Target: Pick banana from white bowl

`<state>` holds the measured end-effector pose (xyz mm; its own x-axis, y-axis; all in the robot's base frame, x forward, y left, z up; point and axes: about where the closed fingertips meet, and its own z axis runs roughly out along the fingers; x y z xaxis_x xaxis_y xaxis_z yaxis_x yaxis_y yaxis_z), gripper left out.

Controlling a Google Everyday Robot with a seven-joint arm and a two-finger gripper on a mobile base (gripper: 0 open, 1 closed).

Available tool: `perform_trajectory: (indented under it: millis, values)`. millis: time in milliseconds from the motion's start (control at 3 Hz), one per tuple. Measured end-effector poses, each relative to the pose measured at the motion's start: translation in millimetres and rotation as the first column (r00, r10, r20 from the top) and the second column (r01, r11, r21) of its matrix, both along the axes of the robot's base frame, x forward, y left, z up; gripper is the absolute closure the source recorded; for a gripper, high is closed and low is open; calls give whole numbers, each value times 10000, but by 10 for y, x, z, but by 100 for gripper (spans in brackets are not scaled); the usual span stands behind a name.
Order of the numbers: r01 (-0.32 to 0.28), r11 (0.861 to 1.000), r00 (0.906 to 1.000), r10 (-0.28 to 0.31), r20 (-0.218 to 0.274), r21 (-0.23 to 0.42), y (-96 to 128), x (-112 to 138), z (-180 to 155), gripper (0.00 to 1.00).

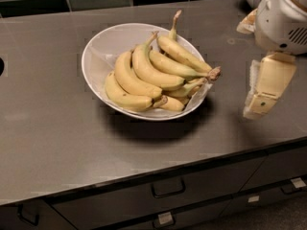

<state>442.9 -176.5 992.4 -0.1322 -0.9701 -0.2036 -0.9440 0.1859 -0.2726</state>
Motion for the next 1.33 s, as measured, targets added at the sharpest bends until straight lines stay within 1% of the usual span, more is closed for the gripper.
perform_trajectory:
  millis: [333,667,1000,1333]
  values:
    - [-1,10000,10000,1,1,2,0,0,0,0]
    - [-414,9971,9988,398,271,642,96,130,99,0]
    - [-1062,9783,9942,1012,370,1777,254,362,188,0]
    - [-1377,9439,9904,1351,295,3002,499,637,144,0]
